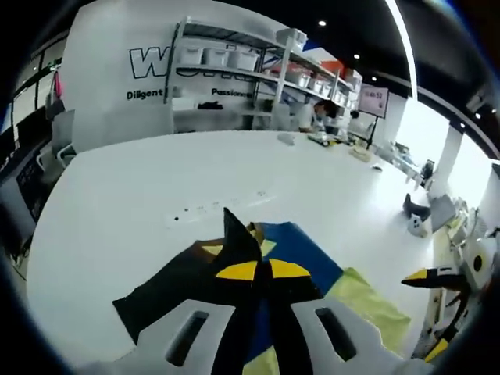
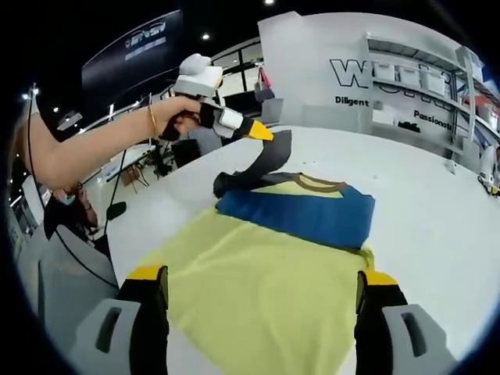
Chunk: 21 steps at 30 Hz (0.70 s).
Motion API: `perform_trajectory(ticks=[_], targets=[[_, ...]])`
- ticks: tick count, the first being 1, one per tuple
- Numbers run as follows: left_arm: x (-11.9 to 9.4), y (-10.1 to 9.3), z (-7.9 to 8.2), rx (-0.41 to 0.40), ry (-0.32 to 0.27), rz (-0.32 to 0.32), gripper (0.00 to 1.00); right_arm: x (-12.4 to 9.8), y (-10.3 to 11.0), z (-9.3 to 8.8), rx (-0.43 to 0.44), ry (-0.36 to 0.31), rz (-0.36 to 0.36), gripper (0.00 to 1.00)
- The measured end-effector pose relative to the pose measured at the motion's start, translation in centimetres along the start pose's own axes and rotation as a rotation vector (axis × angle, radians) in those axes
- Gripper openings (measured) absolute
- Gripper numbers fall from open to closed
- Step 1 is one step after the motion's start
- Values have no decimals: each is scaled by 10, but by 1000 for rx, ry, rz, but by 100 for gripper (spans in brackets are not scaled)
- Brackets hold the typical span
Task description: Fold the garment on the visible template until the final outline fits inside the template.
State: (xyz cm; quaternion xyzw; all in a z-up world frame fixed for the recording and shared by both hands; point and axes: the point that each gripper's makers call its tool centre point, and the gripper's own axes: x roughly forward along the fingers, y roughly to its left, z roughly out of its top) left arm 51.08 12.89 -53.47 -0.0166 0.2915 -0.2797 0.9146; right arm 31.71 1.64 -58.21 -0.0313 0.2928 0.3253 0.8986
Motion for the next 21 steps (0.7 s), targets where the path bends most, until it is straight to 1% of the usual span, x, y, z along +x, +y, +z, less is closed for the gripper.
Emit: perform_trajectory(ticks=[2, 4, 8, 10, 11, 13, 16, 19, 20, 21], targets=[[7, -11, -2, -21, 3, -19, 7, 0, -1, 0, 4, -1, -1, 99], [9, -14, -3, -18, 4, -22, 7, 0, -1, -1, 4, -1, -1, 99], [19, -23, -8, 5, 2, -7, 7, -2, -4, -3, 12, -2, -5, 99], [24, -32, -13, -28, 3, -20, 7, -4, -7, -7, 19, 1, -9, 99], [26, -34, -13, -31, -2, -17, 6, -5, -8, -8, 22, 1, -11, 99], [28, -40, -10, -17, -17, -20, 6, -5, -10, -10, 27, 2, -15, 99], [30, -47, -1, -37, -46, -32, 6, -6, -12, -11, 33, 2, -17, 99], [33, -53, 14, -68, -104, -29, 6, -6, -13, -12, 38, 0, -19, 99], [34, -56, 16, -73, -111, -37, 6, -6, -13, -13, 40, -1, -19, 99], [35, -61, 21, -83, -140, -48, 6, -6, -13, -13, 41, -1, -20, 99]])
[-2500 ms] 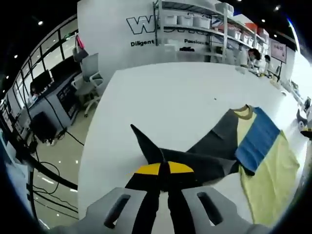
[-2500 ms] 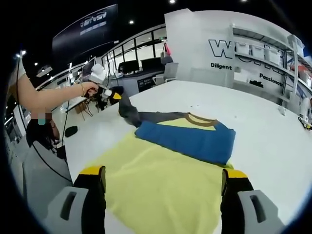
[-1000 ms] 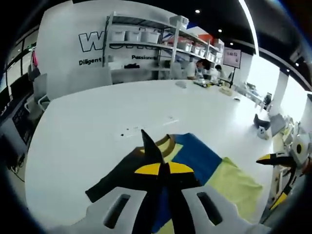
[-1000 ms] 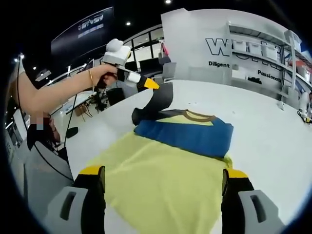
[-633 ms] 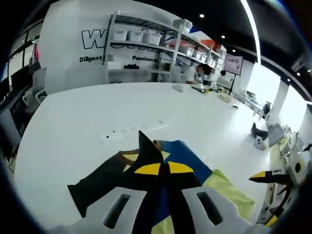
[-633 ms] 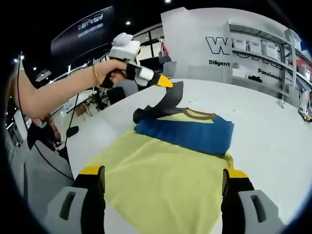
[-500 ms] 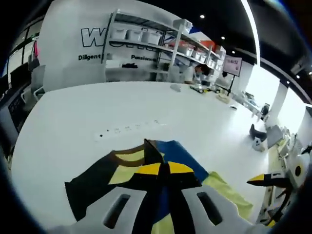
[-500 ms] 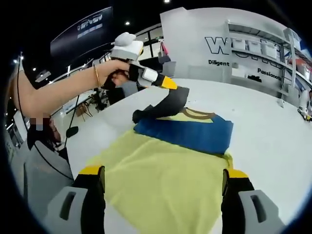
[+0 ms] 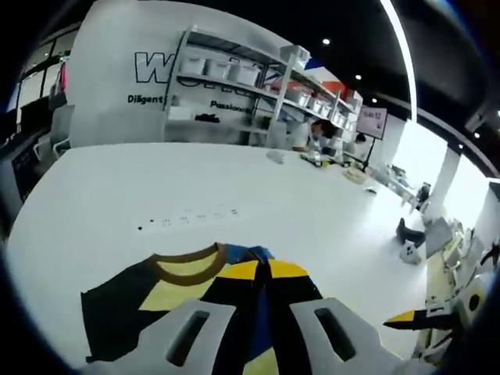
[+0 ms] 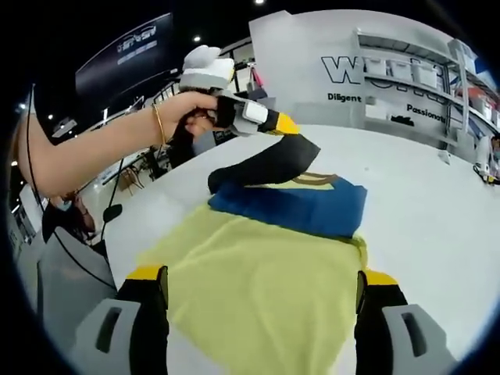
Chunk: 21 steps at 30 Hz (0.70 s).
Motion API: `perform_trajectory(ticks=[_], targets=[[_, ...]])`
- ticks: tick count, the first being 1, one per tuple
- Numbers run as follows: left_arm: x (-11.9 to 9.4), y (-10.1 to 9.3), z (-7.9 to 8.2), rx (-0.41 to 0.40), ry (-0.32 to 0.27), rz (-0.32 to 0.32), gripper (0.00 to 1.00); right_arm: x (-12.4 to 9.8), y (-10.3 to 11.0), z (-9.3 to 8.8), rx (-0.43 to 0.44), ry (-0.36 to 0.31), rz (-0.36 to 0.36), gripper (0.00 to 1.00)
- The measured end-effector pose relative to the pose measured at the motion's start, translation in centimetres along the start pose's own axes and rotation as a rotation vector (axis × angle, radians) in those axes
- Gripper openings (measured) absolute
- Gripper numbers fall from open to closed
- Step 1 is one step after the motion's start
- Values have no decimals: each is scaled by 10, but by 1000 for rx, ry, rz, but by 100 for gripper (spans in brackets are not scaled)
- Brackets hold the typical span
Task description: Fold the garment on the visible template until the final outline fits inside the template.
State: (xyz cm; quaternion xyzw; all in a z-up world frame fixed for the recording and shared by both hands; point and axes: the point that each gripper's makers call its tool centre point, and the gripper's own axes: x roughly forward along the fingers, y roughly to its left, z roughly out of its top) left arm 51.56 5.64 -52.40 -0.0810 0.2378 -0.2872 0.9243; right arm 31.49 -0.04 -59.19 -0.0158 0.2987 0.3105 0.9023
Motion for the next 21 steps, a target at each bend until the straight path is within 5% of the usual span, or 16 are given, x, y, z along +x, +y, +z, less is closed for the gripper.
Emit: perform_trajectory(ticks=[6, 8, 15, 21], targets=[[11, -14, -6, -51, -8, -44, 6, -1, -2, -4, 10, 1, -5, 99], [23, -12, -27, -17, 32, -18, 6, -3, -5, -8, 19, 2, -12, 99], [31, -25, -60, -18, 69, -85, 4, -6, -11, -15, 40, 4, -25, 99], [24, -25, -50, 98, -10, -94, 8, -5, -13, -12, 38, 2, -28, 99]])
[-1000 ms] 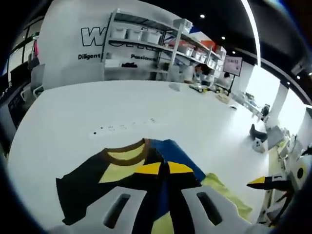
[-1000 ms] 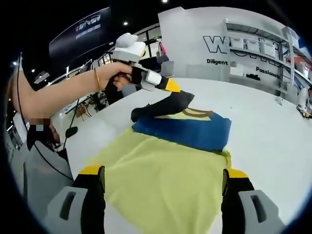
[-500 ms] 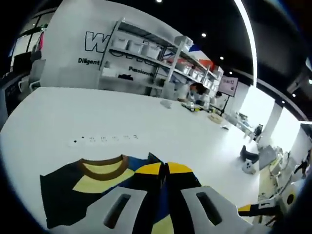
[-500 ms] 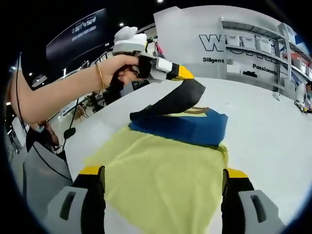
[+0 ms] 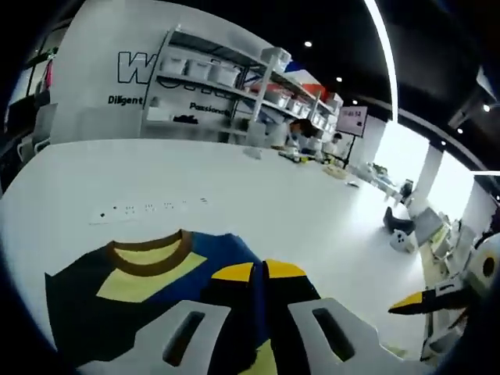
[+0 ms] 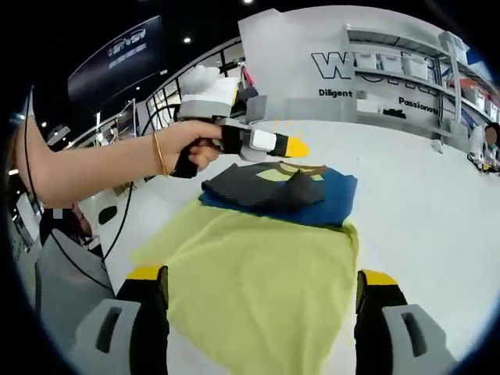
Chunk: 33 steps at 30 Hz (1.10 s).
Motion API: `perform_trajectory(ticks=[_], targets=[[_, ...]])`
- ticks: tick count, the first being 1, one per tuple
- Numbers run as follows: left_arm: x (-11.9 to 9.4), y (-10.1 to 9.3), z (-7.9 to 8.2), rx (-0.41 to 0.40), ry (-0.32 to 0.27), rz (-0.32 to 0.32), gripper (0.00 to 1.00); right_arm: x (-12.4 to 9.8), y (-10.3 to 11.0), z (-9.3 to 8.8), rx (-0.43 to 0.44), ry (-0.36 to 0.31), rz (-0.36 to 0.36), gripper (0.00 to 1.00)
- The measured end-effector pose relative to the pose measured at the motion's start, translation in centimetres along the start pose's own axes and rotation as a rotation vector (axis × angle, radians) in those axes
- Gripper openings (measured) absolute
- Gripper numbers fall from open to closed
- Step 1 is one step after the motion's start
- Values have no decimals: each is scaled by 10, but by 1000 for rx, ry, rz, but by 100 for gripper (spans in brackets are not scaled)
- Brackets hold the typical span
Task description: Fold the garment on the visible template until the final outline fits inside the template.
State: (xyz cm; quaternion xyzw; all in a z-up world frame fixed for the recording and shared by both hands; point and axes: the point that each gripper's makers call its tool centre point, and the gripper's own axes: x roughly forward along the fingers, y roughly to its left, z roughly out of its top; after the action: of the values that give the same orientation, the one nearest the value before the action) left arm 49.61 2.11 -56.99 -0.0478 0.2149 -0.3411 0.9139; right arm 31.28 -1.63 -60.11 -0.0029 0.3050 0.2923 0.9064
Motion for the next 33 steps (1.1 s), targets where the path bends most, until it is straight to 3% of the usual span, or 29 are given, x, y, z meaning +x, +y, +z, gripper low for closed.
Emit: perform_trajectory(ticks=[5, 8, 13, 16, 19, 23, 25, 27, 33], targets=[[-10, 3, 14, 132, -35, 24, 36, -1, -3, 6, -8, -11, -3, 99], [-18, 10, 19, 205, -24, 52, 43, -1, -3, 11, -12, -18, -1, 99], [-37, 22, 23, 201, -34, 81, 52, 0, -3, 21, -21, -30, 4, 99], [-49, 32, 23, 246, -23, 118, 60, 0, -2, 27, -26, -40, 10, 98], [-64, 43, 21, 293, -13, 147, 65, 2, -2, 35, -26, -52, 21, 98], [-77, 52, 20, 290, -7, 167, 70, 4, -1, 41, -37, -55, 29, 97], [-84, 57, 19, 271, -10, 177, 71, 5, 0, 44, -43, -56, 32, 97], [-104, 68, 15, 251, -21, 192, 71, 9, 2, 53, -50, -69, 46, 97], [-129, 89, 5, 298, 12, 239, 73, 16, 6, 64, -76, -74, 71, 97]])
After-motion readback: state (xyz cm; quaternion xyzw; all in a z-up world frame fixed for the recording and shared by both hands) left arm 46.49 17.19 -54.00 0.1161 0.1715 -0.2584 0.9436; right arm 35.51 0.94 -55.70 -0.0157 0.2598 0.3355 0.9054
